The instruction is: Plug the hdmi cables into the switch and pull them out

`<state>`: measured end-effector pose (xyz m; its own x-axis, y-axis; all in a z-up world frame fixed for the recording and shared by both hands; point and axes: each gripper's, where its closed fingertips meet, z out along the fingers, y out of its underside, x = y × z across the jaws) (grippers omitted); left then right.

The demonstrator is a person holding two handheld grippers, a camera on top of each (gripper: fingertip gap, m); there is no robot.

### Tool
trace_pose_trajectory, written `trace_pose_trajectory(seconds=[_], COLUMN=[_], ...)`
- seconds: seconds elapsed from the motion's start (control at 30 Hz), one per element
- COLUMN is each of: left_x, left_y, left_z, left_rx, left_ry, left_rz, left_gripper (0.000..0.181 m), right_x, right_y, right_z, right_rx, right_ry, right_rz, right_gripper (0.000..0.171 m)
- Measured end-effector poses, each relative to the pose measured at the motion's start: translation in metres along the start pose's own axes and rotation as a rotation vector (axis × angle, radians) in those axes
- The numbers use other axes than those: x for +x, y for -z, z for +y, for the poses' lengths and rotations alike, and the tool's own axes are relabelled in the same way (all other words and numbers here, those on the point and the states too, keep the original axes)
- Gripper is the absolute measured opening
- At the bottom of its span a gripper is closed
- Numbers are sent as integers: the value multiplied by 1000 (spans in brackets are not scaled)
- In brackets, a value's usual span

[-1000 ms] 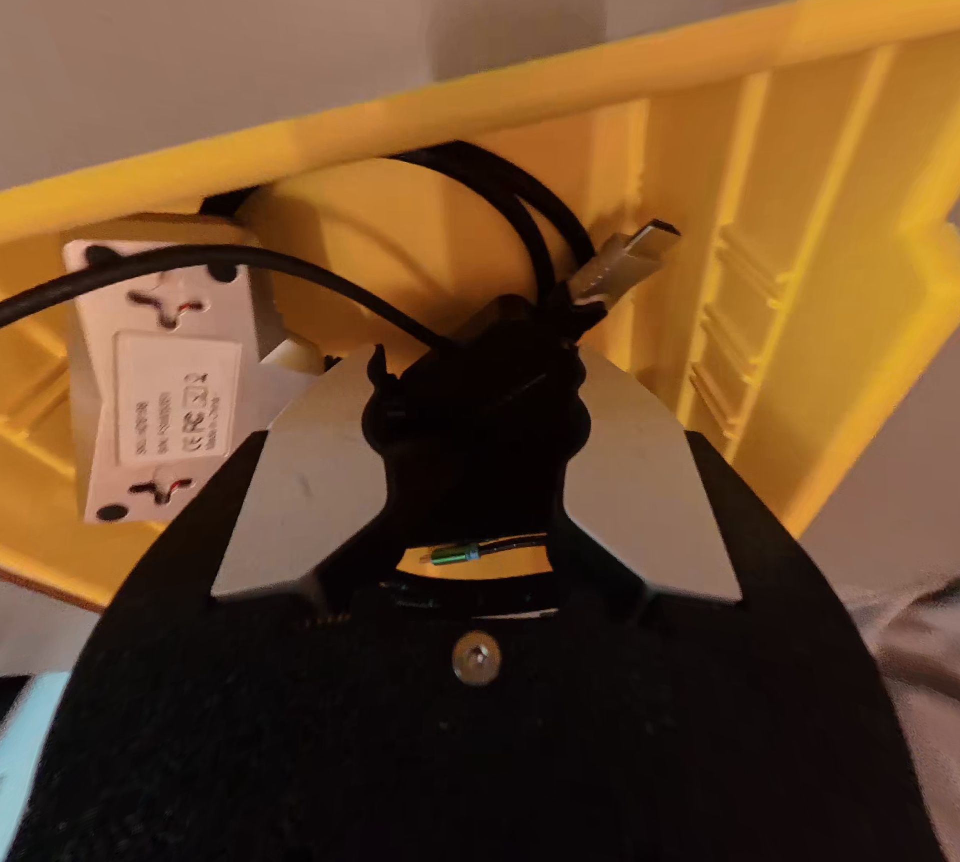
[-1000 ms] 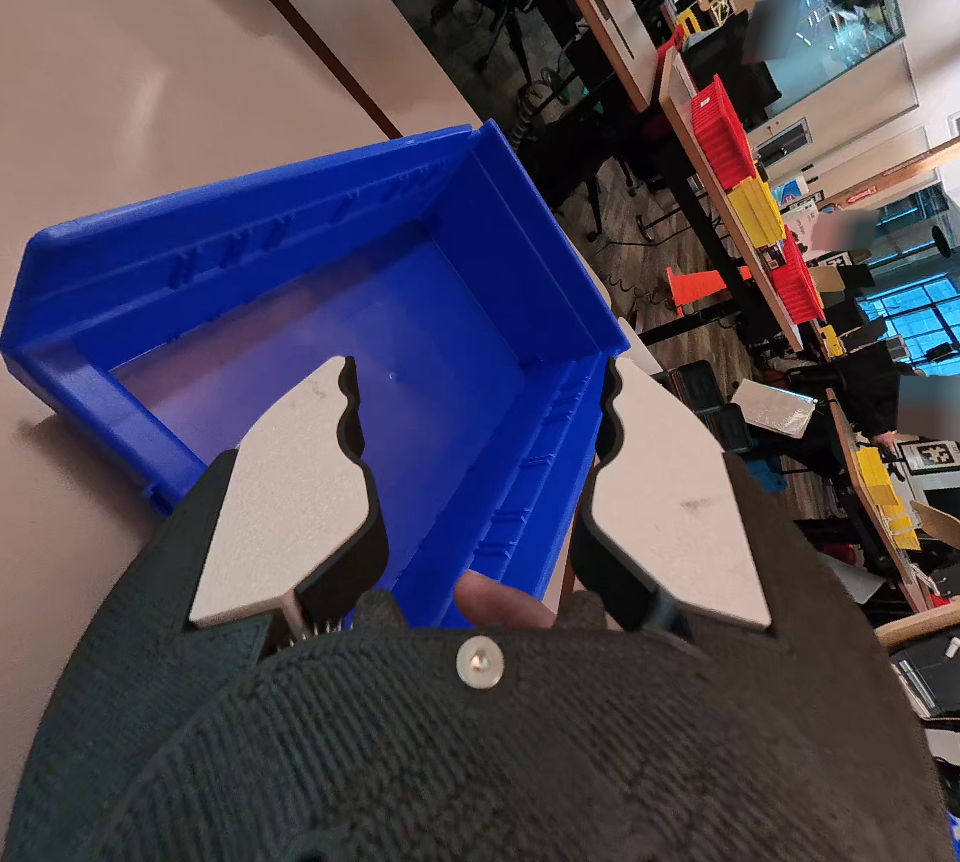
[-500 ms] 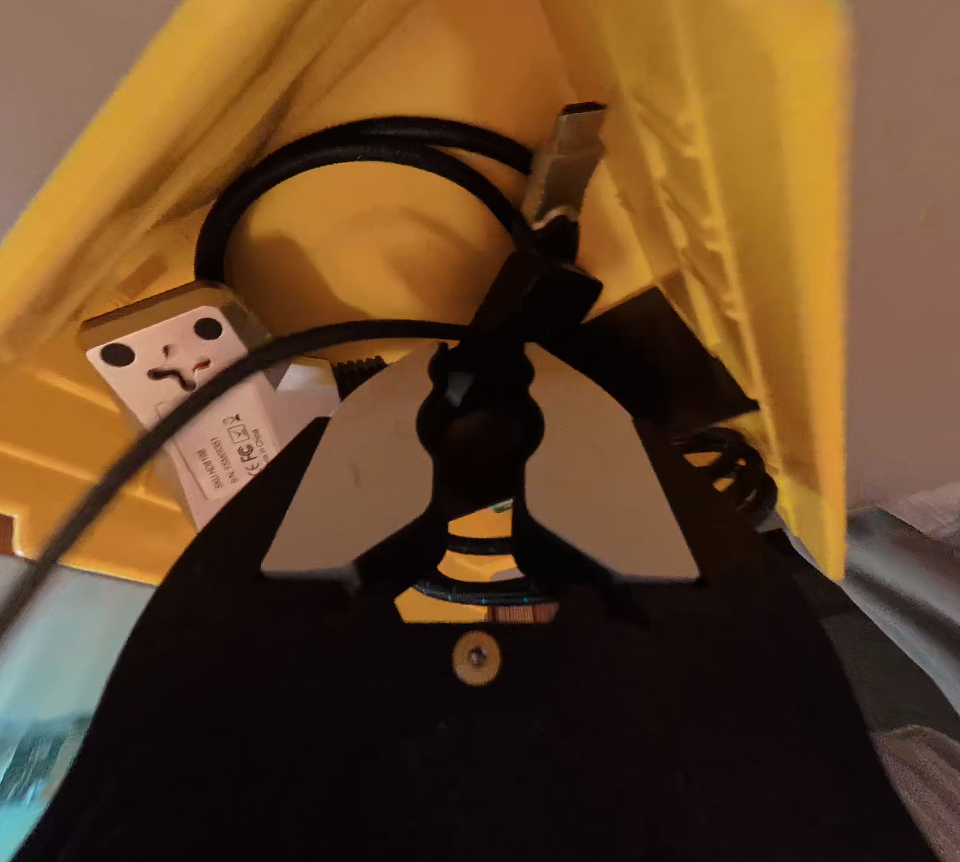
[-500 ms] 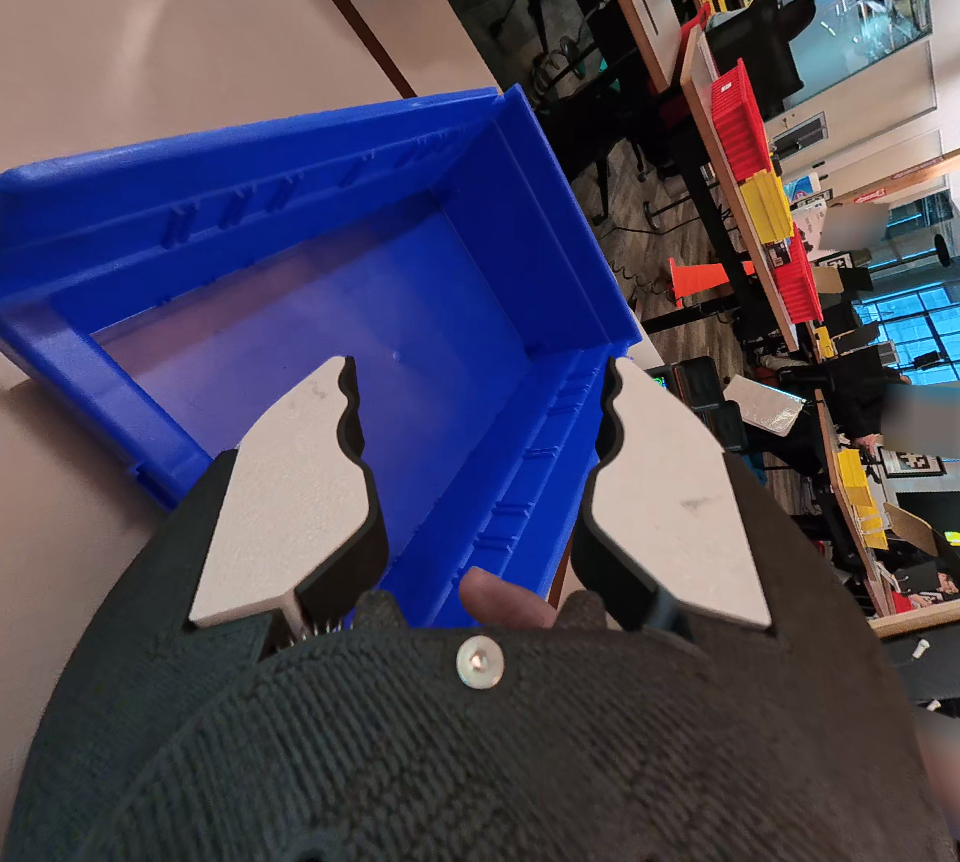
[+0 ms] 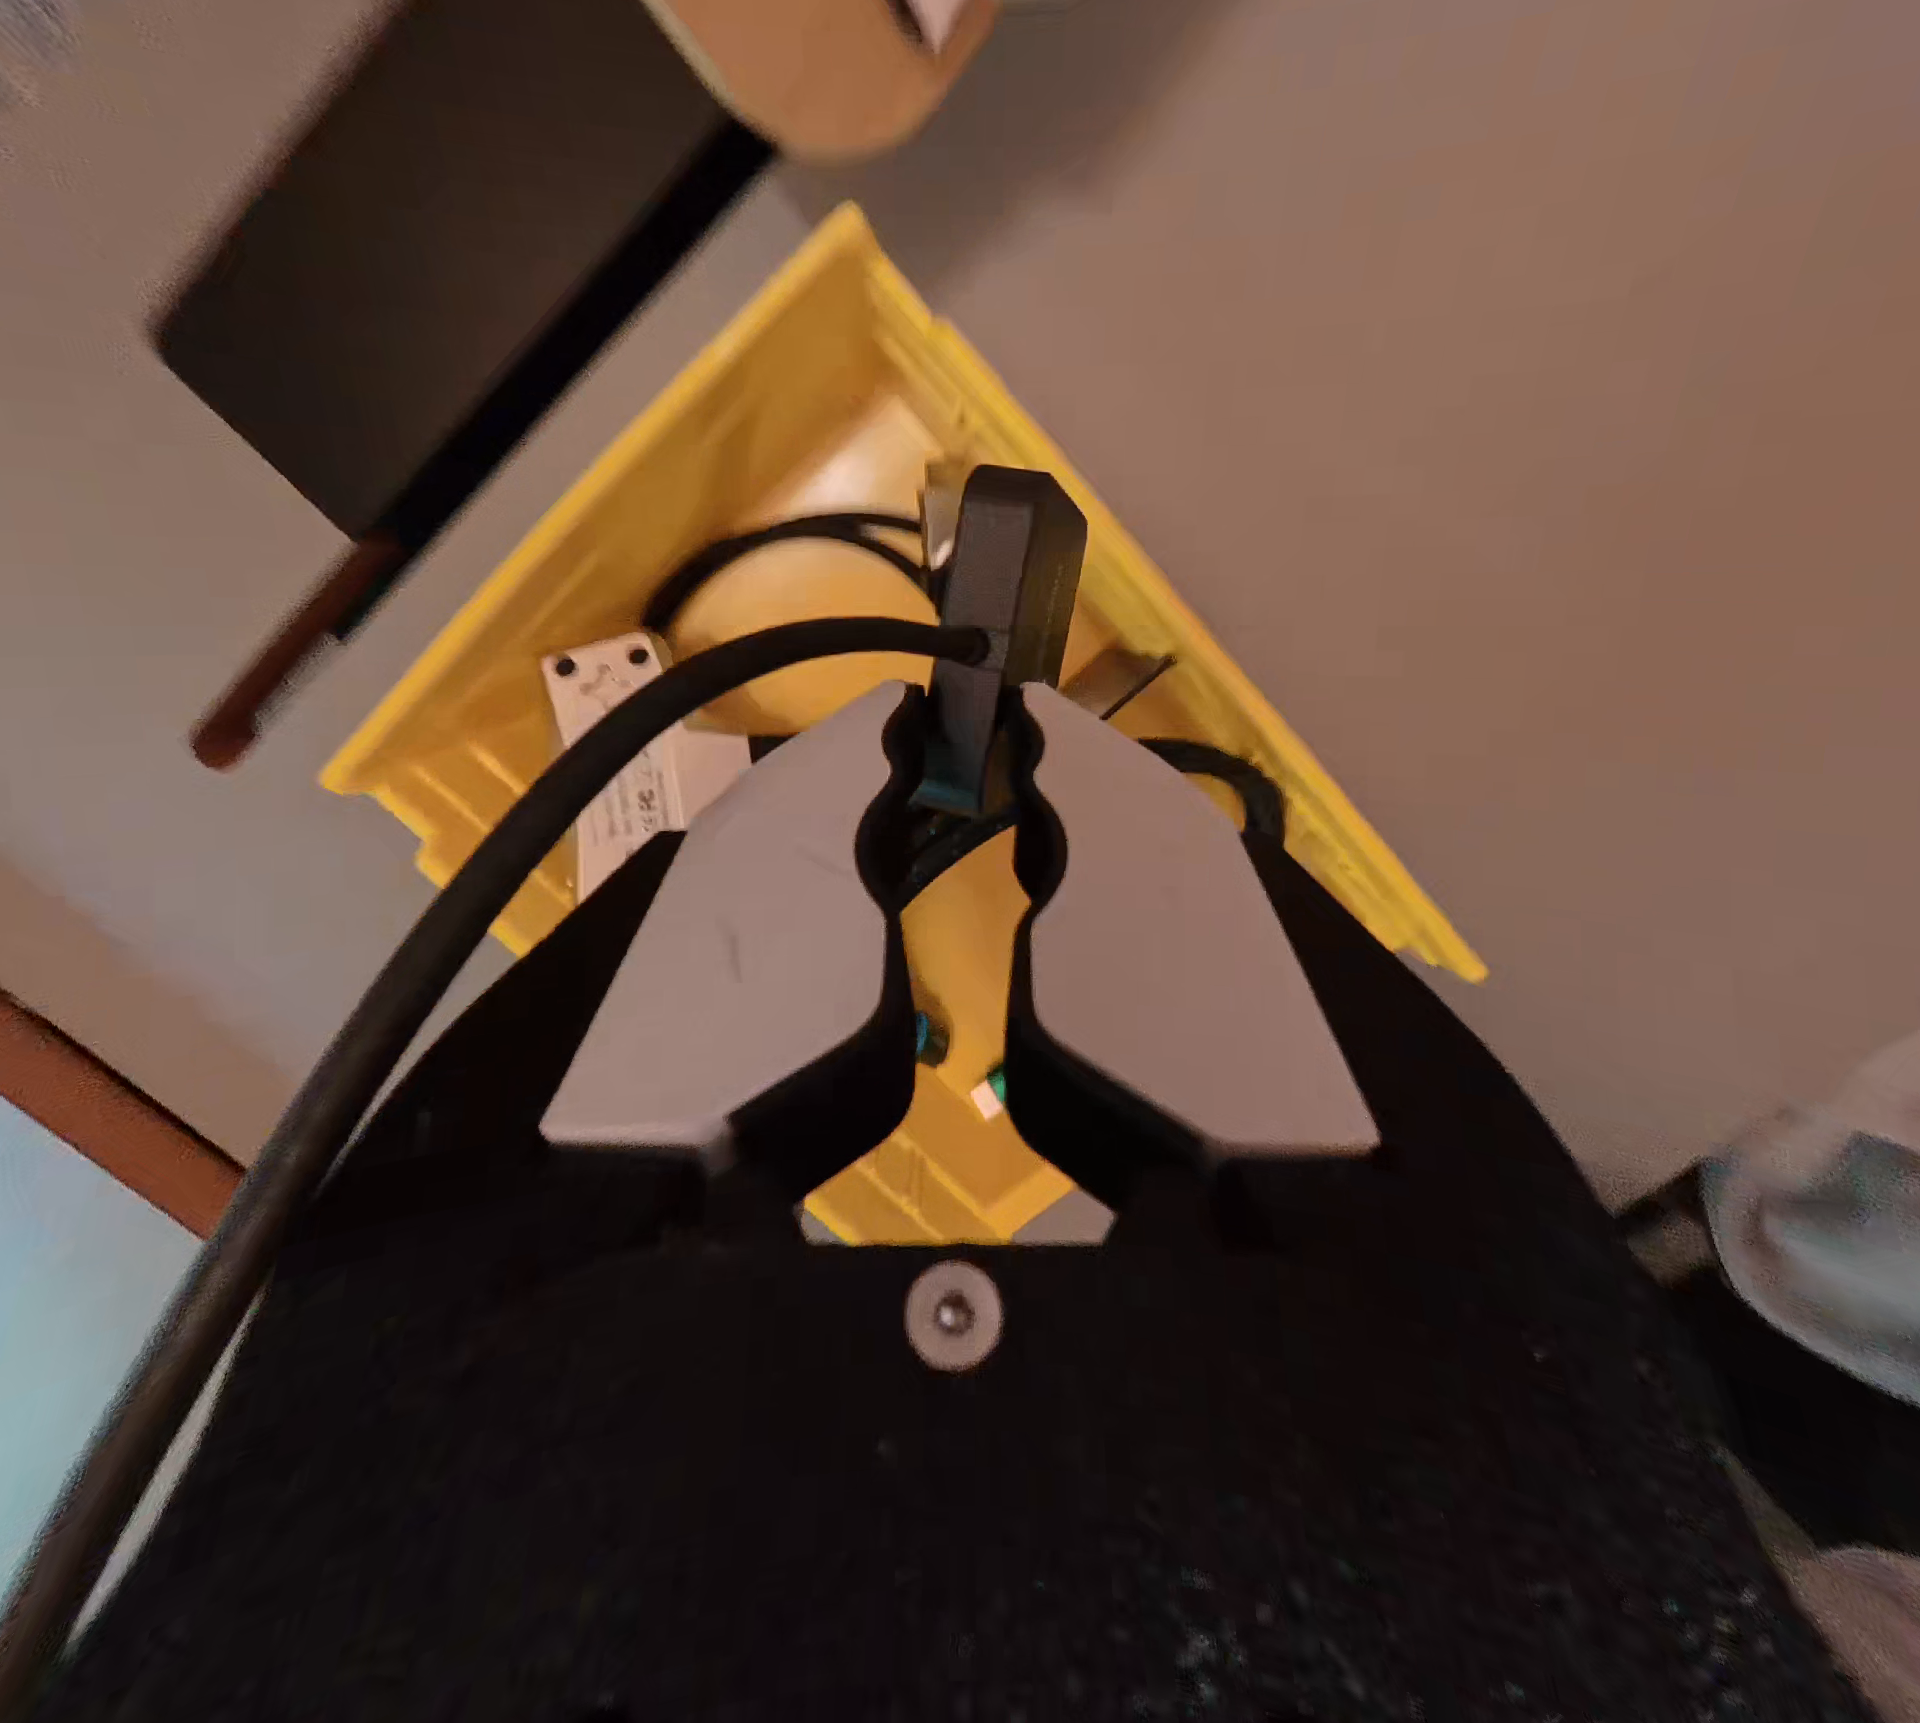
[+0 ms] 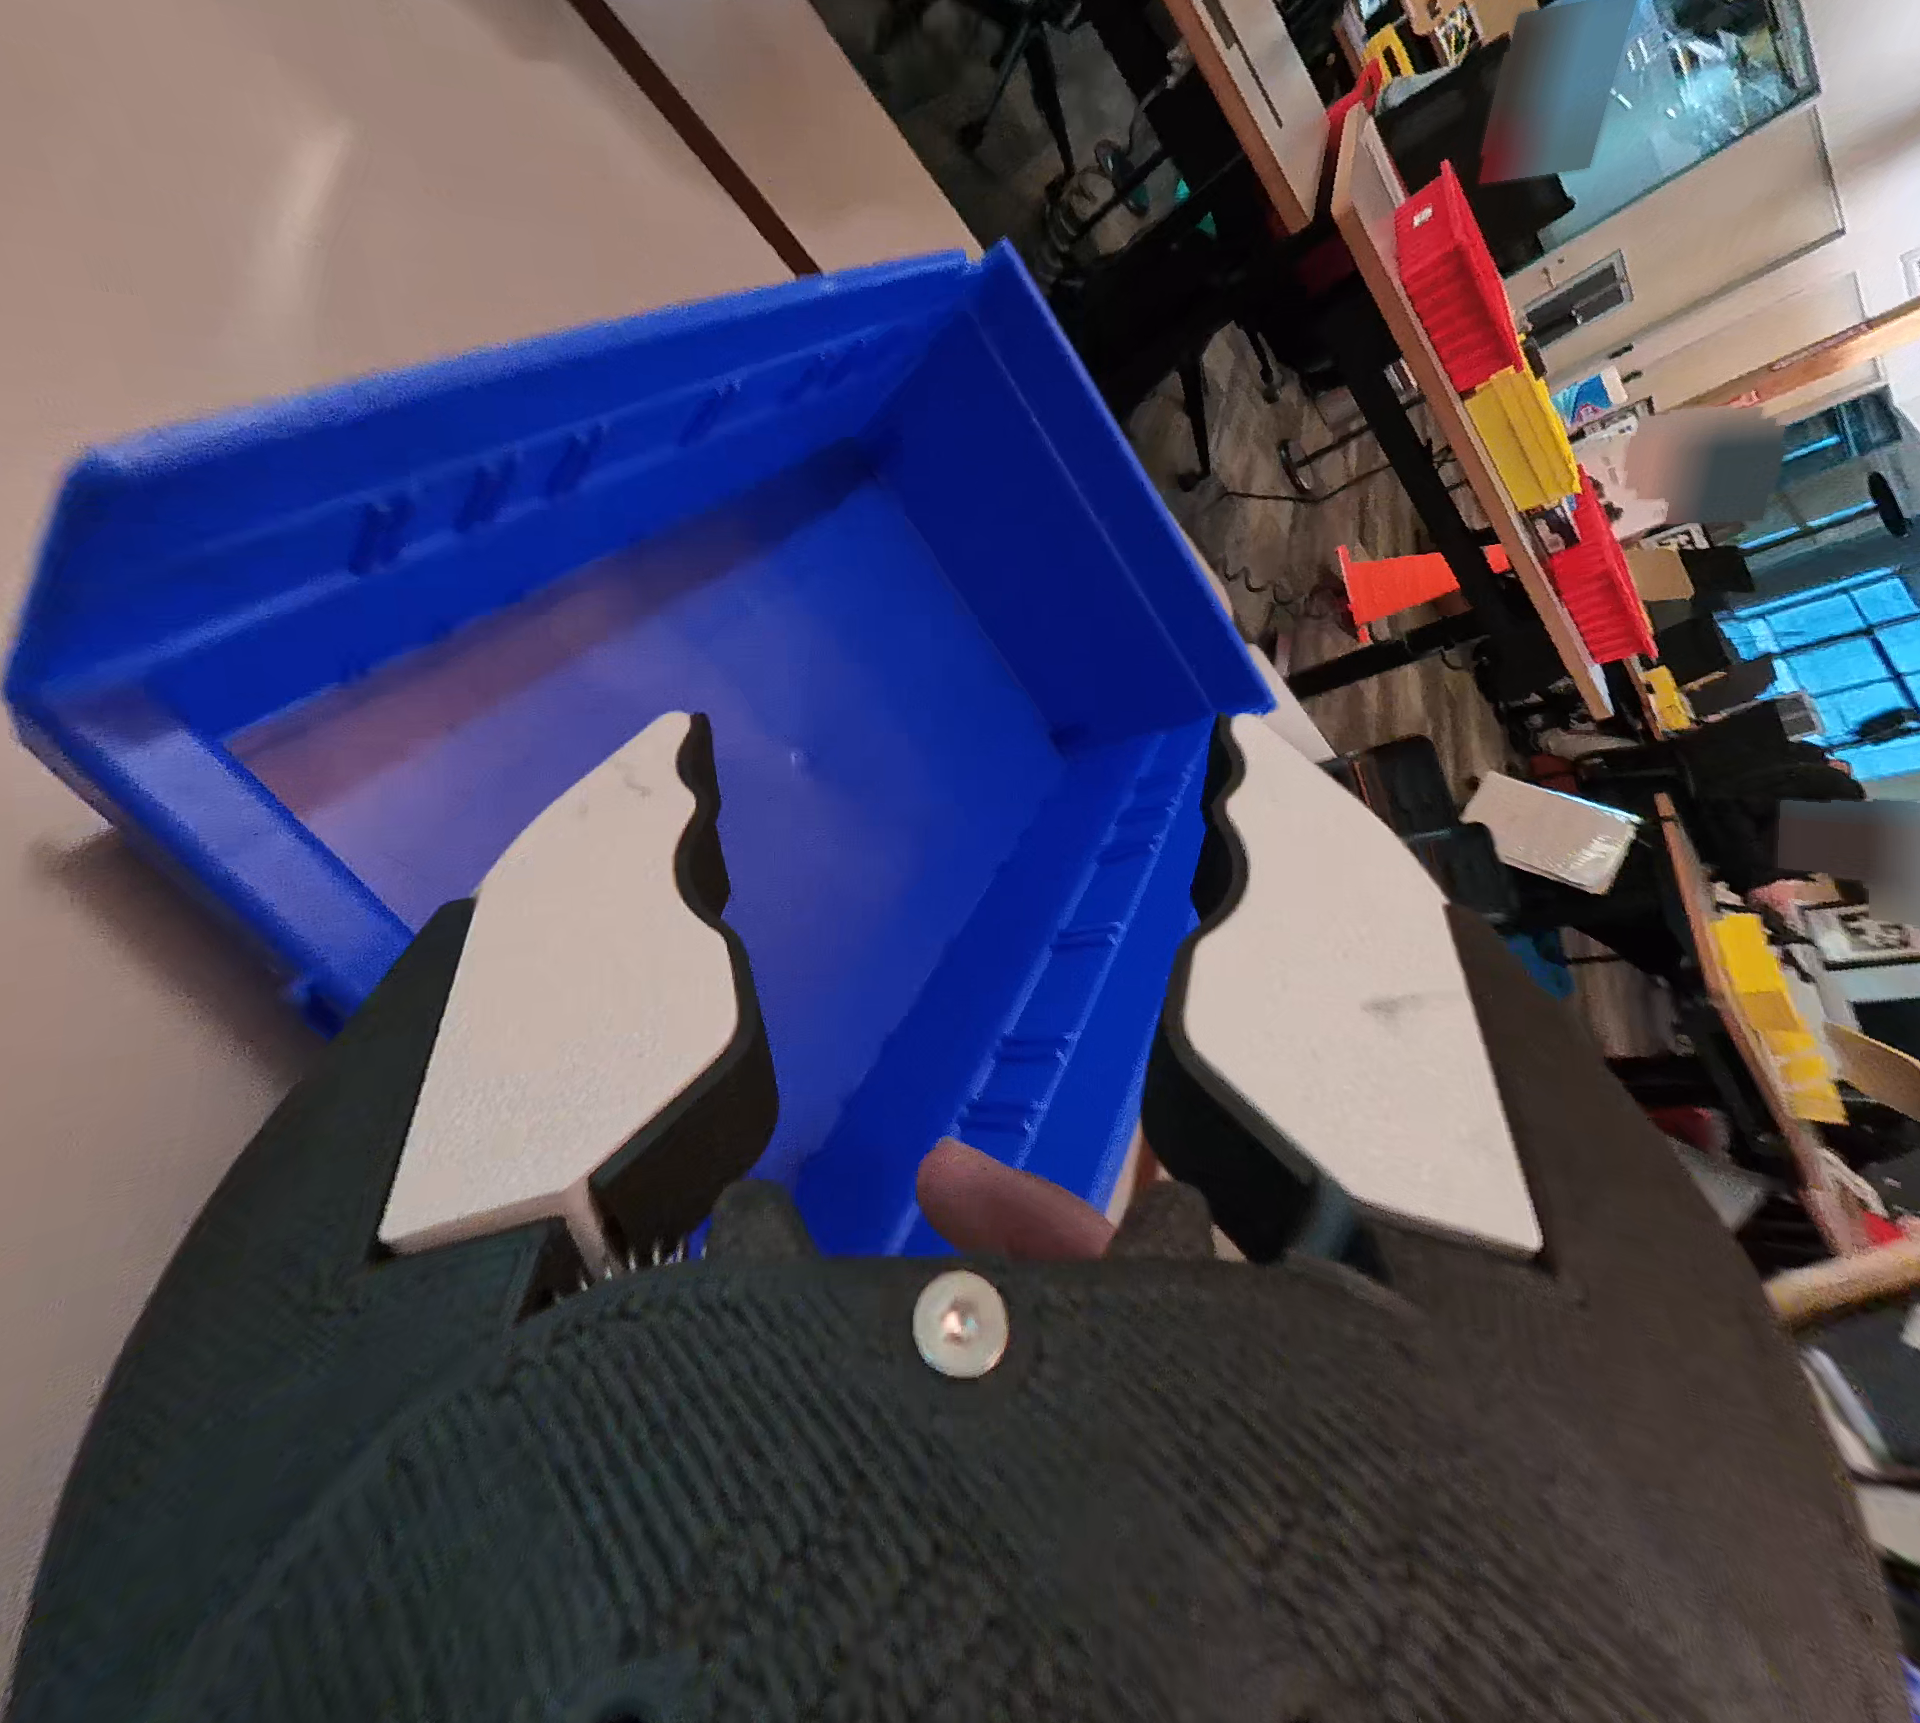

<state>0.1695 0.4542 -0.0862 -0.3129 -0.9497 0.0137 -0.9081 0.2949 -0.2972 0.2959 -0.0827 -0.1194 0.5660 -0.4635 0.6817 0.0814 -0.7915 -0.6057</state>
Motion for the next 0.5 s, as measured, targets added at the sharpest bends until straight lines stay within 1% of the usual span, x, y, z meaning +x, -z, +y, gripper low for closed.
trace_pose_trajectory(seconds=[0.07, 0.13, 0.2, 0.3, 0.37, 0.43, 0.5], left_x=[17, 55, 101, 172, 215, 252, 284], left_y=[33, 60, 74, 73, 62, 48, 39], left_z=[-16, -30, -34, -26, -17, -10, -5], left_rx=[169, 348, 481, 586, 613, 627, 647], left_ry=[-42, -99, -181, -284, -342, -390, -431], left_rz=[15, 136, 288, 511, 636, 712, 778], left_gripper=[14, 14, 14, 14, 14, 14, 14], right_x=[-4, -7, -17, -42, -76, -114, -150], right_y=[4, 11, 25, 59, 81, 98, 106], right_z=[-14, -36, -68, -130, -165, -190, -205], right_rx=[81, 199, 353, 653, 795, 868, 855], right_ry=[-47, -120, -184, -207, -226, -297, -388], right_rz=[-33, -66, -125, -197, -315, -511, -714], right_gripper=[90, 94, 98, 97, 91, 82, 80])
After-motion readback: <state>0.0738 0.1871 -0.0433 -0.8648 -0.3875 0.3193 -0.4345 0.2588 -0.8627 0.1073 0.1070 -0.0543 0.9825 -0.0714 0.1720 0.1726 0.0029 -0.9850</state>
